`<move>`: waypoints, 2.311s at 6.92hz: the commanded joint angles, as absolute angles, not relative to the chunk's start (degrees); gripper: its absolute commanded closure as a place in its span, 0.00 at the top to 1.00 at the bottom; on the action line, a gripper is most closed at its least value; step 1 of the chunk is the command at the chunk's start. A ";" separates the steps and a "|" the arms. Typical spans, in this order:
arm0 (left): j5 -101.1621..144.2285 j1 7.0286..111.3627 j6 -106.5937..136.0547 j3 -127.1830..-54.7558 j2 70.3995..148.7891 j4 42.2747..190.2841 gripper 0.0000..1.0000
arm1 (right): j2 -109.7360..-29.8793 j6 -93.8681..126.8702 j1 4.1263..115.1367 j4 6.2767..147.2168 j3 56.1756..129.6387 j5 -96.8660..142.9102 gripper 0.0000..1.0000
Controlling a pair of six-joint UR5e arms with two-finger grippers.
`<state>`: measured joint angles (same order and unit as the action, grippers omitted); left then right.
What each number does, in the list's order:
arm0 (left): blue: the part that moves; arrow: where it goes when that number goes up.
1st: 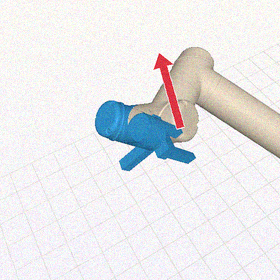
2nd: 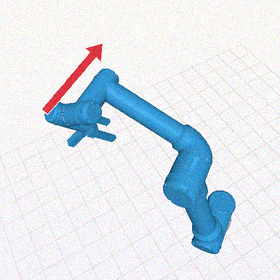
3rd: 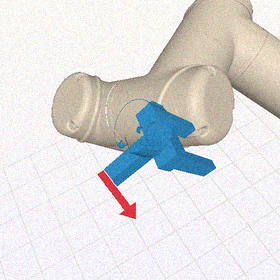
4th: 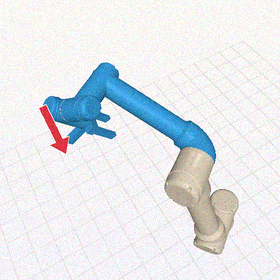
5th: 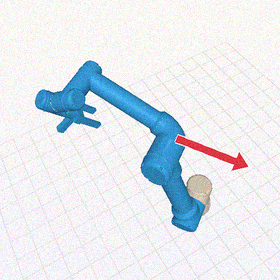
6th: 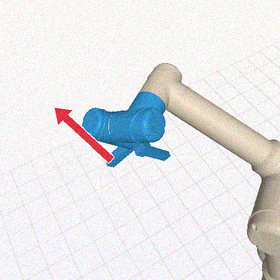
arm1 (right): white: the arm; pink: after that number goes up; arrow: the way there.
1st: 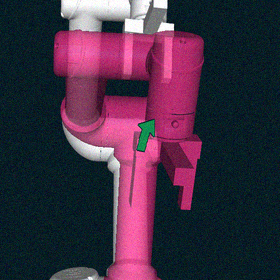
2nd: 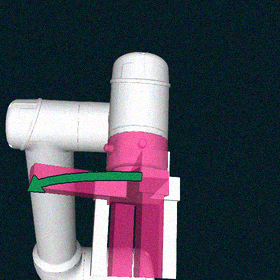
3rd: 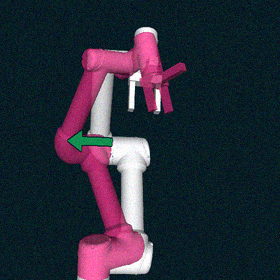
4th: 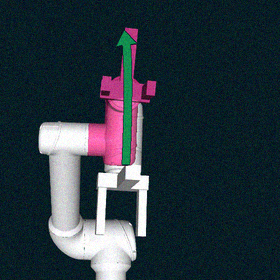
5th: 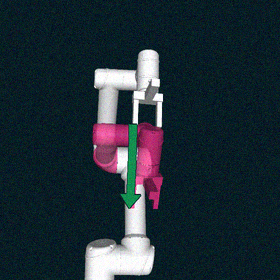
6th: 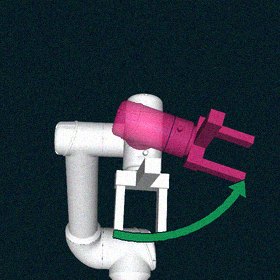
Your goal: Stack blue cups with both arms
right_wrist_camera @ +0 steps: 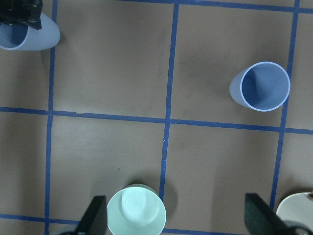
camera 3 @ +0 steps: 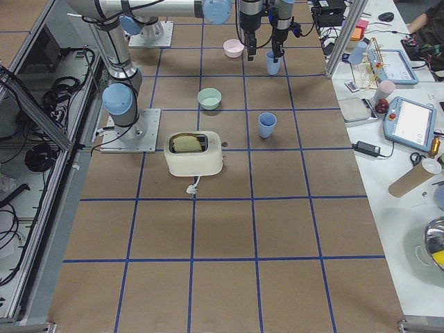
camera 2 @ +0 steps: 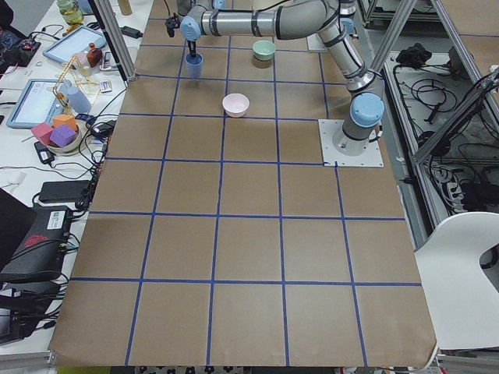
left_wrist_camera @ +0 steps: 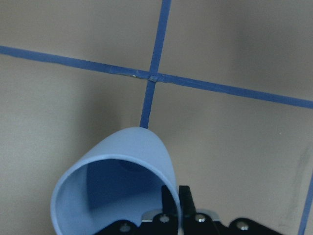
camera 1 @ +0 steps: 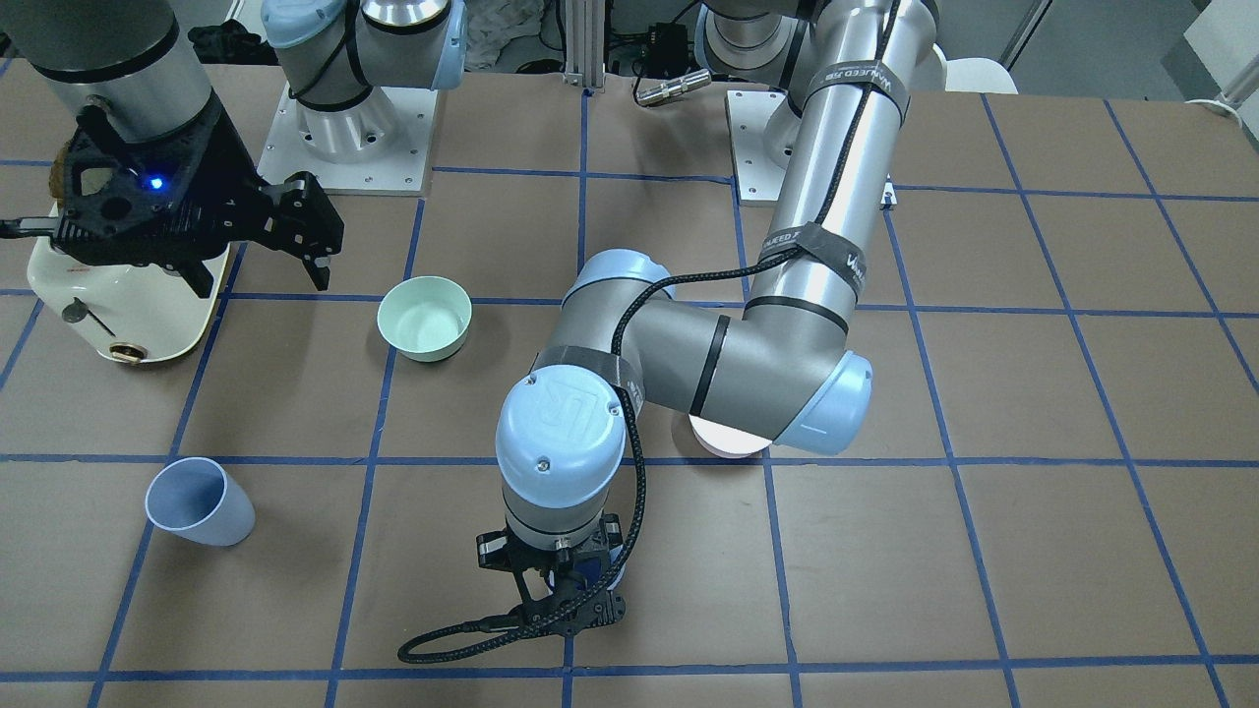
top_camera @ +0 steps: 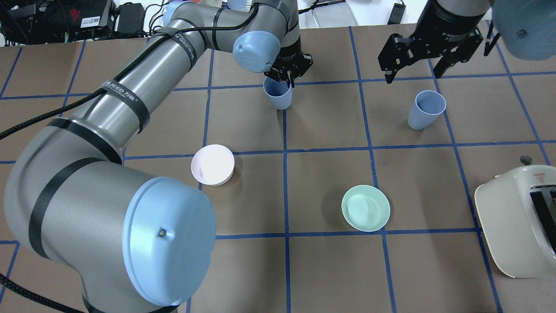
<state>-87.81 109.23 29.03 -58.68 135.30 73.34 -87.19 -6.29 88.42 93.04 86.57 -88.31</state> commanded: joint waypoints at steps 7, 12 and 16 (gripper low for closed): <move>-88.86 107.32 9.84 -56.77 113.87 101.51 1.00 | -76.57 -15.07 77.91 101.06 87.79 -89.03 1.00; -89.12 98.88 5.82 -74.49 99.34 101.74 1.00 | -66.81 -22.06 72.95 109.24 88.86 -89.21 1.00; -89.03 95.81 -0.17 -85.60 93.61 86.06 1.00 | -62.32 -21.97 71.02 111.27 89.21 -88.95 0.74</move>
